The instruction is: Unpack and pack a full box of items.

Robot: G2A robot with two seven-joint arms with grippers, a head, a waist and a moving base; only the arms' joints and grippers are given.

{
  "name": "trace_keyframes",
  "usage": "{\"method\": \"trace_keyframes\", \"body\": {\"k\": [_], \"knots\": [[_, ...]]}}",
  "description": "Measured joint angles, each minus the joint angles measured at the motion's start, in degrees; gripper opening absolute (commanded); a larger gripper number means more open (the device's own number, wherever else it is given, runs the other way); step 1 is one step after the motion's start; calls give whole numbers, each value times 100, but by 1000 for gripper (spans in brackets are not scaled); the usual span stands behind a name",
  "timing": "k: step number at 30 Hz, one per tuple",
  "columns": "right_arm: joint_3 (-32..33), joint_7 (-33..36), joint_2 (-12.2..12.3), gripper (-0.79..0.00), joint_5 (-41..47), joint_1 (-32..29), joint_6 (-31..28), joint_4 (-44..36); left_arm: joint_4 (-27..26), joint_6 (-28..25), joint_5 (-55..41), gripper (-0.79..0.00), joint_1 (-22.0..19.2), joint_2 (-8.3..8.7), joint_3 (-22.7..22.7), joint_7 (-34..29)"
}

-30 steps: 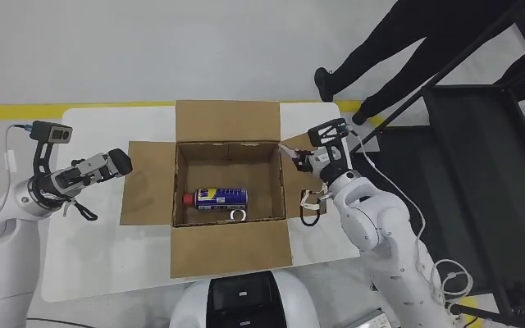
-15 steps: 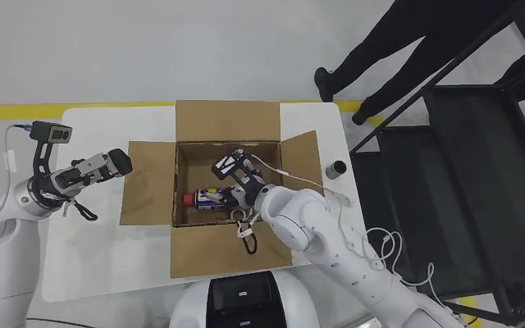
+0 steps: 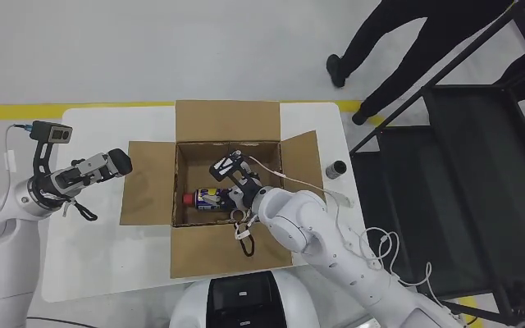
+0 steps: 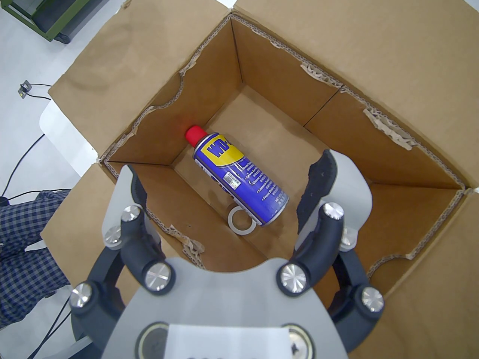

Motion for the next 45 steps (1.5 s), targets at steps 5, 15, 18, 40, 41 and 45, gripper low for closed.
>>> {"method": "trace_keyframes", "body": {"k": [5,15,18,40,41,45], "knots": [[0,0,0,0,0,0,0,0,0,0,0,0,0,0,0,0],[0,0,0,0,0,0,0,0,0,0,0,0,0,0,0,0],[0,0,0,0,0,0,0,0,0,0,0,0,0,0,0,0],[-75,432,1,0,254,608,-1465,561,0,0,0,0,0,0,0,0],[-110,509,3,0,247,742,-1813,697,0,0,0,0,0,0,0,0],[-249,898,-33,0,549,1265,-2800,1425,0,0,0,0,0,0,0,0]]}}
